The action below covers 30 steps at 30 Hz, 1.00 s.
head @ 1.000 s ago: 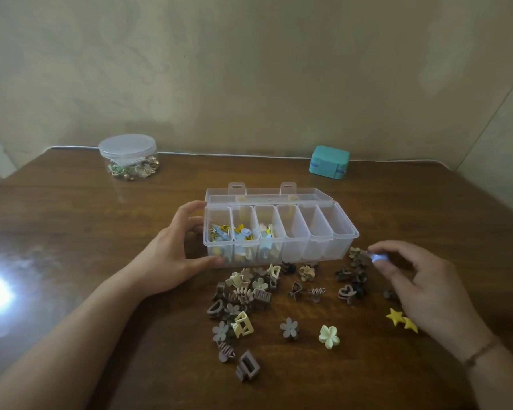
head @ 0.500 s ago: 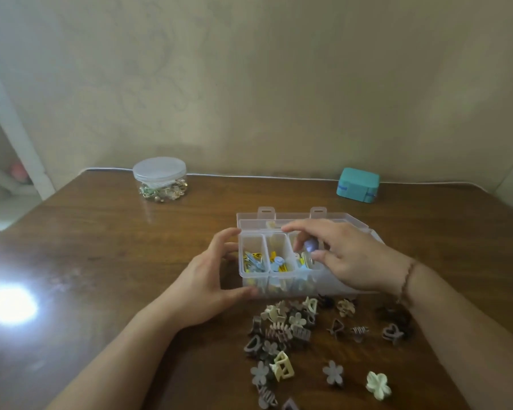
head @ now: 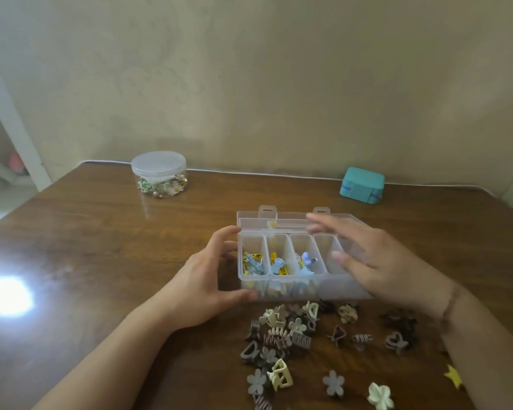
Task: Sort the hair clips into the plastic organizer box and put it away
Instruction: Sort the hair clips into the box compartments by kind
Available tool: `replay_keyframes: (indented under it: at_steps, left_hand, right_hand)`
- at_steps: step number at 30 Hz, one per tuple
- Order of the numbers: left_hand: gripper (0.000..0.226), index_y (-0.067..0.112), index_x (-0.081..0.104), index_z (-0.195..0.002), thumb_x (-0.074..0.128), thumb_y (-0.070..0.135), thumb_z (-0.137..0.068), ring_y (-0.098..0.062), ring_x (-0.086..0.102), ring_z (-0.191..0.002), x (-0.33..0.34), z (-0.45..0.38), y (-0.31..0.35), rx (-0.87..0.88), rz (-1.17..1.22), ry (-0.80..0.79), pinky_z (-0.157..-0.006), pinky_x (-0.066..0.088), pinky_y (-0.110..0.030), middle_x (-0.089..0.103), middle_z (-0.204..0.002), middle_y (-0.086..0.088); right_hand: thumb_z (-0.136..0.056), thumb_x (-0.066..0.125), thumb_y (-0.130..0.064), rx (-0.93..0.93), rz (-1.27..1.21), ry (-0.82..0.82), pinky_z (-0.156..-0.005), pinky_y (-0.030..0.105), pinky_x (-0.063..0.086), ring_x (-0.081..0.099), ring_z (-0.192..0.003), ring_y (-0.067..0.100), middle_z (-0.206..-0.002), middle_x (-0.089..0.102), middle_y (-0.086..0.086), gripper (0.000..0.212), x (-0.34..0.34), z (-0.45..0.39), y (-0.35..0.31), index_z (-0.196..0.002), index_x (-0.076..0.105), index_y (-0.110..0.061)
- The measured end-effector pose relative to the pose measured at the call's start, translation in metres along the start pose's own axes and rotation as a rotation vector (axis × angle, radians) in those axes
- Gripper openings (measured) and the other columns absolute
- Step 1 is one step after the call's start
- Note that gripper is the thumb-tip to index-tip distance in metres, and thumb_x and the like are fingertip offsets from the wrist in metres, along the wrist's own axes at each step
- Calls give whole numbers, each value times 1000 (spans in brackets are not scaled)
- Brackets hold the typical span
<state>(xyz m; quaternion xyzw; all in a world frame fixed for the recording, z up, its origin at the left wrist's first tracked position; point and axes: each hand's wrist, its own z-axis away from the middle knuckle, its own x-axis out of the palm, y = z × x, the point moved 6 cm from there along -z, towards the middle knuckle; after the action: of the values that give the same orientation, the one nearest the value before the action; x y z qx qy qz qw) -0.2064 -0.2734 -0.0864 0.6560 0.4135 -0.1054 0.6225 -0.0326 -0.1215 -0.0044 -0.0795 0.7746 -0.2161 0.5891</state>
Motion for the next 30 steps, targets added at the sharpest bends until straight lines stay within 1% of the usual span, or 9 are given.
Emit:
replay_keyframes:
  at_steps: [4,8,10,13,15,18,23,26,30]
  left_hand:
    - [108,55,12,-142,81,65,-60,3,50,-125,-7,1,4,-12,-8,-22,-109,41,-36,52,-137,20]
    - [110,62,8,-140,81,64,-58,4,48,-125,-17,6,2,-33,-83,-96,-110,40,-36,47,-137,25]
    - [110,63,6,-140,83,58,-61,5,49,-124,-20,8,2,-39,-115,-149,-109,41,-35,47,-136,27]
    - [111,64,7,-140,85,53,-62,5,51,-123,-25,13,-1,-59,-142,-187,-105,45,-33,49,-137,26]
    - [113,63,8,-141,84,57,-58,8,50,-123,-32,15,-4,-70,-166,-180,-105,44,-31,48,-138,28]
    - [119,64,7,-142,80,71,-48,18,42,-125,-37,17,-4,-69,-145,-161,-101,39,-17,43,-135,44]
    - [116,68,8,-140,75,81,-46,15,46,-123,-29,12,1,-122,-19,-164,-102,40,-25,42,-141,34]
    - [113,65,14,-140,78,76,-48,11,52,-119,-26,11,-1,-133,50,-133,-99,44,-24,50,-135,32]
    - [108,59,20,-142,79,72,-52,5,53,-123,-24,14,-2,-108,81,-68,-101,43,-25,52,-136,26]
  right_hand:
    - [-90,58,-8,114,-105,335,-84,20,48,55,-105,-7,-106,63,-26,46,-43,26,28,-119,56,-44]
    - [-83,66,-8,142,-105,431,-70,21,54,62,-90,6,-95,66,-17,35,-52,45,45,-104,65,-36]
    - [-83,67,-19,73,-115,345,-65,21,54,63,-83,10,-89,68,-14,22,-46,50,38,-98,68,-34]
    - [-82,65,-38,14,-105,42,-64,14,51,64,-82,3,-85,68,-20,10,-27,50,22,-90,70,-37]
    - [-81,62,-49,-29,57,-116,-68,13,51,62,-86,-6,-84,66,-29,15,-13,51,13,-91,70,-41]
    - [-78,54,-63,-86,239,-226,-72,9,41,57,-85,-17,-86,64,-37,28,2,55,0,-100,63,-49]
    - [-86,52,-59,-46,358,-314,-92,25,38,50,-109,-5,-118,56,-27,44,21,60,-13,-126,35,-50]
    - [-89,50,-55,-93,413,-298,-85,25,40,53,-103,-1,-108,58,-23,30,24,59,-12,-114,38,-45]
    - [-84,56,-52,-182,188,-236,-71,9,41,56,-85,-11,-88,60,-30,15,9,56,-19,-98,55,-45]
